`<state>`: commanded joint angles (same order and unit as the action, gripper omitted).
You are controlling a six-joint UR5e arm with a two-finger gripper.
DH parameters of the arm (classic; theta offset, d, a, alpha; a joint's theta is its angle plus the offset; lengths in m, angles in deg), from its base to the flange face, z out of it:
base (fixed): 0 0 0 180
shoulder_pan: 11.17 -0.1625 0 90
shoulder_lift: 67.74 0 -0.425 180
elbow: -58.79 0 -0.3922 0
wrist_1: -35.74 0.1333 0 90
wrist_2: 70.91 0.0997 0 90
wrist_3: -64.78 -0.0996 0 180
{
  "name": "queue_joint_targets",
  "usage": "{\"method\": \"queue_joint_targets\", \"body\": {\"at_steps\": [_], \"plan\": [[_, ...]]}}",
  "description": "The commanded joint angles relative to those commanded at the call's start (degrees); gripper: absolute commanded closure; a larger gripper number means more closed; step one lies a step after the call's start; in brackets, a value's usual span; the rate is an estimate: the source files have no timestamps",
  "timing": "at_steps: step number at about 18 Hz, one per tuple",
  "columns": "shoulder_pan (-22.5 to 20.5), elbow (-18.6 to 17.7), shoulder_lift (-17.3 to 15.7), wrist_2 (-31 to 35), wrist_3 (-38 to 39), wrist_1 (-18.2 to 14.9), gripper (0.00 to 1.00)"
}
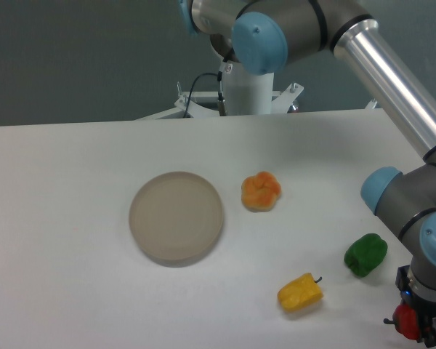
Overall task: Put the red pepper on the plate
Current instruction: 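Lift the red pepper in the gripper and swing it toward the plate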
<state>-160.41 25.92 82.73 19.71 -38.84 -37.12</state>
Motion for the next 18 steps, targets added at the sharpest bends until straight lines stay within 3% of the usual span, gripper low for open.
{"method": "queue_joint_targets", "body": {"at_steps": [4, 8, 15, 18], "plan": [[1.67, -1.05, -1.75, -0.26, 0.26, -0.35, 0.42], [3.86, -11.48, -9.91, -0.79, 3.59, -0.44, 0.42], [12.03, -28.20, -22.05, -0.79, 18.70, -0.44, 0.42], [16.42, -38.11, -28.89, -0.88, 25.55, 0.00, 0.42]]}}
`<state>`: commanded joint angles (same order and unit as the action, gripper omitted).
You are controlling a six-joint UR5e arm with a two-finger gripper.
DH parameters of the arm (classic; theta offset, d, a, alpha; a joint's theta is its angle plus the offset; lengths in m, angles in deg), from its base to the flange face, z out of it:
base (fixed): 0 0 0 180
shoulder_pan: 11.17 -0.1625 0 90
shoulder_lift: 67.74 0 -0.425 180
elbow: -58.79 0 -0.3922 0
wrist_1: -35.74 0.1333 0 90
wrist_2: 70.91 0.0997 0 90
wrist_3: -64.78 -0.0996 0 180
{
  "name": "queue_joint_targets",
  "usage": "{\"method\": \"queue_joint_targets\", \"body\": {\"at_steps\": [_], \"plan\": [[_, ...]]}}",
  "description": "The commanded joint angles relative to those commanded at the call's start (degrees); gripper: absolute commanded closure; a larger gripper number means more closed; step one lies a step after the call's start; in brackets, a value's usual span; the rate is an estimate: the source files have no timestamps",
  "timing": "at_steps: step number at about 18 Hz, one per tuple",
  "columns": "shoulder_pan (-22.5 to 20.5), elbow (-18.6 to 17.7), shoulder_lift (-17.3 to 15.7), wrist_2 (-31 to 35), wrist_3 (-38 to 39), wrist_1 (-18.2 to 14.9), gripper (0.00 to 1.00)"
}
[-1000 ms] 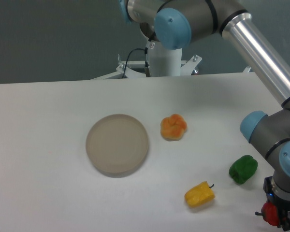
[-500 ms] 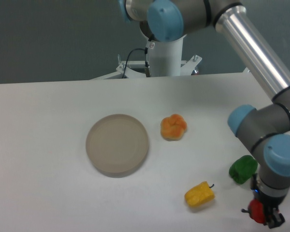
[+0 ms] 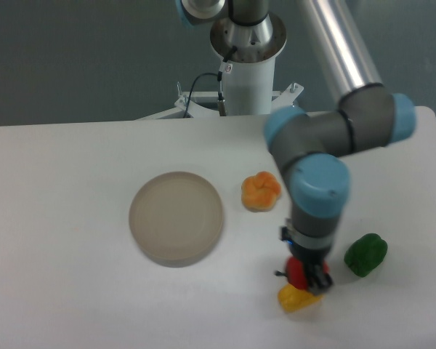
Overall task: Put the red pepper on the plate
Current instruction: 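Move the held red pepper over the plate and lower it onto it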
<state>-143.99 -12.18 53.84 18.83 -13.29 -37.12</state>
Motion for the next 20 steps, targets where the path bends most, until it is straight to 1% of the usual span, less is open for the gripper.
{"method": "queue_joint_targets", "body": {"at_steps": [1, 2, 4, 5, 6, 7, 8, 9, 10, 11, 15, 17, 18, 20], "plan": [[1.06, -1.60, -0.89, 0.09, 3.77, 0.18, 0.42], [2.81, -2.92, -1.34, -0.09, 9.20, 0.18, 0.42], [5.62, -4.51, -1.43, 0.17, 15.37, 0.09, 0.42], [6.60, -6.26, -2.04, 0.44, 18.63, 0.18, 0.42], [6.69, -8.19, -3.09, 0.00, 19.44, 0.18, 0.42], [6.78, -11.00, -4.14, 0.00, 18.76, 0.96, 0.42], [7.04, -12.94, -4.94, -0.09, 16.75, 2.28, 0.42], [7.05, -13.91, -5.03, -0.18, 14.03, 4.12, 0.43], [6.96, -15.40, -5.29, -0.79, 9.30, 5.88, 0.43], [6.79, -16.20, -5.73, -2.62, 6.99, 6.15, 0.43], [7.22, -17.00, -5.83, -4.83, 5.40, 6.51, 0.43], [9.15, -17.17, -5.12, -5.36, 6.53, 6.51, 0.44], [9.42, -17.96, -4.95, -5.36, 6.97, 7.47, 0.45], [9.51, -19.28, -5.12, -5.45, 6.80, 10.80, 0.45]]}}
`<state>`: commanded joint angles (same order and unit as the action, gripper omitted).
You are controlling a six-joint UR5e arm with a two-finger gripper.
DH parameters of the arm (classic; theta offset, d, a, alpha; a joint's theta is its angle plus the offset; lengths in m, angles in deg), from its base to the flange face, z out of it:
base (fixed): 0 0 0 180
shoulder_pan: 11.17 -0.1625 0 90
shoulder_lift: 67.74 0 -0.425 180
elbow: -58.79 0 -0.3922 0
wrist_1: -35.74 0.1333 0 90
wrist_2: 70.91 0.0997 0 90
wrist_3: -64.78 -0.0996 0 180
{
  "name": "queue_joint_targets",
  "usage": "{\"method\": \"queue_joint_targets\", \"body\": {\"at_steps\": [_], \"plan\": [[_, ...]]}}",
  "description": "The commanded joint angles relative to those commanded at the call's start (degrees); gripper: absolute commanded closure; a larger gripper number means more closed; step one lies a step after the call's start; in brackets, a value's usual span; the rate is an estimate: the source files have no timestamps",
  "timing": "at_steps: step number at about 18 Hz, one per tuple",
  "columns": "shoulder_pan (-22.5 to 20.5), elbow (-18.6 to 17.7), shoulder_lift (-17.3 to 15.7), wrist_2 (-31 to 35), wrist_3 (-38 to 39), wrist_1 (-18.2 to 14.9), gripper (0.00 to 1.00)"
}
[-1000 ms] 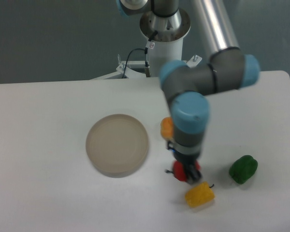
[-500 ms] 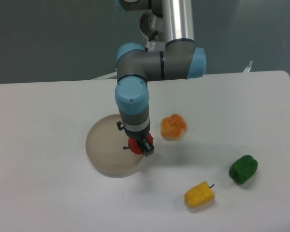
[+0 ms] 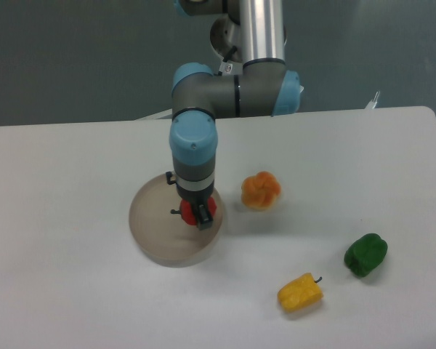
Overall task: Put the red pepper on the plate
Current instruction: 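Move the held red pepper over the plate and lower it onto it, then hold the red pepper on the plate and open the gripper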
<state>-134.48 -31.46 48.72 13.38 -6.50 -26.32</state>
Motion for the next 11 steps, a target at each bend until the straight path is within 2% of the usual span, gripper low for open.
{"method": "queue_joint_targets", "body": {"at_steps": [4, 11], "plan": [[1.14, -1.32, 0.08, -0.09, 0.09, 0.54, 0.45], [1.50, -1.50, 1.14, -1.14, -1.32, 2.03, 0.45]]}}
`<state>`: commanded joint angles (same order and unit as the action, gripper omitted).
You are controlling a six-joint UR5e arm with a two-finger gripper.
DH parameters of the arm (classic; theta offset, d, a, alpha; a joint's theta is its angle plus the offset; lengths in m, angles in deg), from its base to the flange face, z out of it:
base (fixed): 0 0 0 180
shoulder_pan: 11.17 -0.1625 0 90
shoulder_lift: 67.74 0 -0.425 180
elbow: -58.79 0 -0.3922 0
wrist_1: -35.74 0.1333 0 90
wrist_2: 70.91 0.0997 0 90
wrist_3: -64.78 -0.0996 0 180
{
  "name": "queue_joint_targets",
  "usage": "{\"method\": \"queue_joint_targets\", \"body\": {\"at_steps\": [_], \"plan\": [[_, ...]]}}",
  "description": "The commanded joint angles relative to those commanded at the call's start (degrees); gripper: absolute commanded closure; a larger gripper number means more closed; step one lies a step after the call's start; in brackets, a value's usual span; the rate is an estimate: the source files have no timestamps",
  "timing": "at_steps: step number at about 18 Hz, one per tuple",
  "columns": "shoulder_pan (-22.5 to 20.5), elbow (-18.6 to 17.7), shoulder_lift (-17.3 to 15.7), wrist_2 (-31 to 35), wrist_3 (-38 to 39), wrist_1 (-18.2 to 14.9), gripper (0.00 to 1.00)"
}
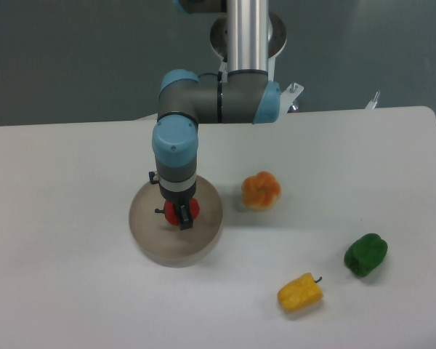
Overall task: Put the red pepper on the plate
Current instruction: 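Hold the red pepper on the plate and open the gripper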
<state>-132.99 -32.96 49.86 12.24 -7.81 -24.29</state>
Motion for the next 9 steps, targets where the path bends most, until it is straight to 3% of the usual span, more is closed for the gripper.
{"method": "queue_joint_targets", "body": {"at_steps": [9], "plan": [[0.53, 0.00, 0.79, -0.45, 0.35, 0.27, 0.44]]}}
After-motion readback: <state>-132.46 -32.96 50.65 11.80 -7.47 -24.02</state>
